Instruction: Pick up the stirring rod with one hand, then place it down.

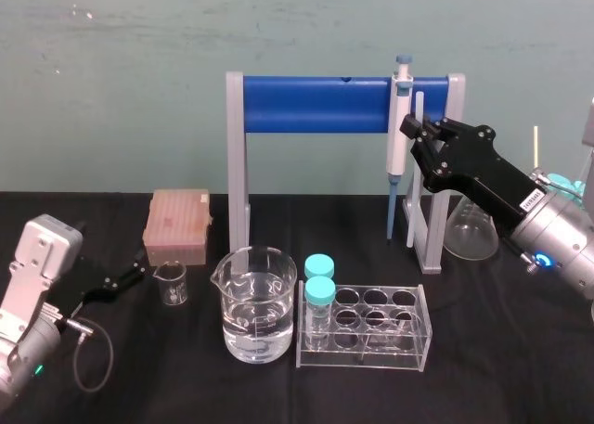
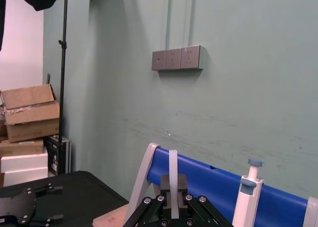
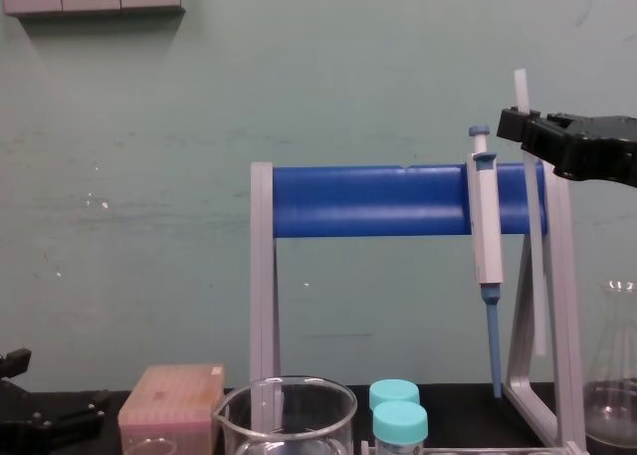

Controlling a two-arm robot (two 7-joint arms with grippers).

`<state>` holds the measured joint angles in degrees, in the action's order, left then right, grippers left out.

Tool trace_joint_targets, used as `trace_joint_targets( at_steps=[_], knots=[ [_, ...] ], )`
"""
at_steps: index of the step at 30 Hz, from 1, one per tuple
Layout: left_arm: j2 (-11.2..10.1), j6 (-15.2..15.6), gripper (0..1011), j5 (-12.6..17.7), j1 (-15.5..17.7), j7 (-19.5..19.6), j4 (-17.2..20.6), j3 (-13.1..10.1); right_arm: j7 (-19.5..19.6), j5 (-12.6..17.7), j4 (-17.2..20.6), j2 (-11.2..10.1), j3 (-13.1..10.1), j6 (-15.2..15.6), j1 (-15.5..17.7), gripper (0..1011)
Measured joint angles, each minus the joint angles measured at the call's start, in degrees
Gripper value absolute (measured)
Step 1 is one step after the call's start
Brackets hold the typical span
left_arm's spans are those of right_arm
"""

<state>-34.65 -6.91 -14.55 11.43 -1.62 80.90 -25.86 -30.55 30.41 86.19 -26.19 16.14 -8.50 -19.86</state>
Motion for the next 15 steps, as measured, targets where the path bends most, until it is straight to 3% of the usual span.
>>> trace_joint_targets(
  at_steps=[7, 15],
  knots=[
    [0.0, 0.0, 1000, 0.0, 0.0, 0.0, 0.0, 0.0, -1.0, 0.5, -0.2, -0.1, 0.3, 0.0, 0.0, 69],
    [0.0, 0.0, 1000, 0.0, 0.0, 0.0, 0.0, 0.0, -10.1, 6.4, -1.3, -1.7, 2.3, -0.8, 1.2, 70]
  ],
)
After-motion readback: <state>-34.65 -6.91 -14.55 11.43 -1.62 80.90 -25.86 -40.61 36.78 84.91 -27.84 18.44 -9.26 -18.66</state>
